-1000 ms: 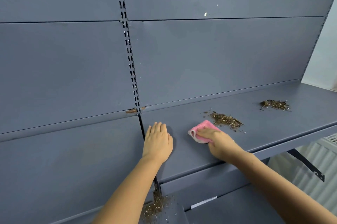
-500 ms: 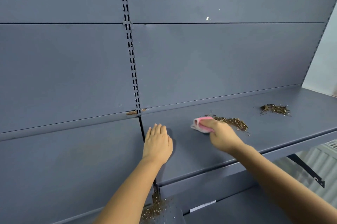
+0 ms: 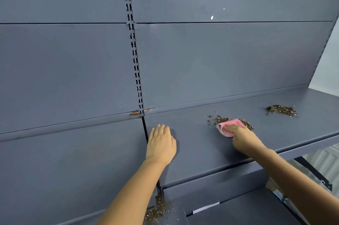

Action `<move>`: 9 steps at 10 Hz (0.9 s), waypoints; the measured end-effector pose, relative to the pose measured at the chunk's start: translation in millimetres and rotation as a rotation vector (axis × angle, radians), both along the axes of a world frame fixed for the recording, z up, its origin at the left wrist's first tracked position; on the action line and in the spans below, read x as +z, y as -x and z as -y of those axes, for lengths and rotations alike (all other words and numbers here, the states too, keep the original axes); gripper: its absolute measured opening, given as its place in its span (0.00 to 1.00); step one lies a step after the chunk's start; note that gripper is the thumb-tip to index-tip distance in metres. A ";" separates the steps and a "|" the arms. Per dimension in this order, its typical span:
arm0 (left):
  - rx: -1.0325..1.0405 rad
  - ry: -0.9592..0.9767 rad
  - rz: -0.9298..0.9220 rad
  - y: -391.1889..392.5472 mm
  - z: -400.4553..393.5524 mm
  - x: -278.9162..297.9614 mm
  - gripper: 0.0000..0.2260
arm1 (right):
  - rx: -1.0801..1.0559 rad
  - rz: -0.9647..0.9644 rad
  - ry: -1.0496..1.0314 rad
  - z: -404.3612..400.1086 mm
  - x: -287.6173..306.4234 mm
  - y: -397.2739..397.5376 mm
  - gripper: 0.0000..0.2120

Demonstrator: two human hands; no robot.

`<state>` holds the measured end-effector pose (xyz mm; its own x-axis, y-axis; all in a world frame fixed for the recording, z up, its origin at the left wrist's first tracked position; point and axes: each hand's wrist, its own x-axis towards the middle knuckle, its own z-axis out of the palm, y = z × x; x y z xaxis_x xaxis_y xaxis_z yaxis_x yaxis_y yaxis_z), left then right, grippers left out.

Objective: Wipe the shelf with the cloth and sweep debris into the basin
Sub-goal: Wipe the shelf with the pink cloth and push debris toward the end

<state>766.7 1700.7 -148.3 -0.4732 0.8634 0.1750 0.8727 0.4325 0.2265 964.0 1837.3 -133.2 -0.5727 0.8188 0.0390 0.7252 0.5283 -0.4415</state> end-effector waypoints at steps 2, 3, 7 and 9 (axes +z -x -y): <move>0.000 0.003 -0.002 -0.5 0.1 0.5 0.21 | -0.159 -0.012 -0.037 -12.8 1.8 16.7 0.21; 0.000 0.003 -0.004 -0.6 0.2 0.6 0.21 | -0.100 0.056 -0.015 -6.6 1.0 29.1 0.20; -0.004 -0.015 0.003 -0.2 -0.1 0.7 0.21 | 0.195 0.063 -0.066 34.7 -4.6 77.5 0.18; -0.008 -0.022 0.004 -1.0 2.7 2.7 0.21 | 0.047 -0.287 -0.009 23.5 11.9 74.3 0.24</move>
<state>767.7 1698.0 -145.6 -0.4674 0.8630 0.1919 0.8751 0.4208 0.2390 889.7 1813.8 -121.3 -0.5748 0.7905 0.2116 0.5461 0.5631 -0.6202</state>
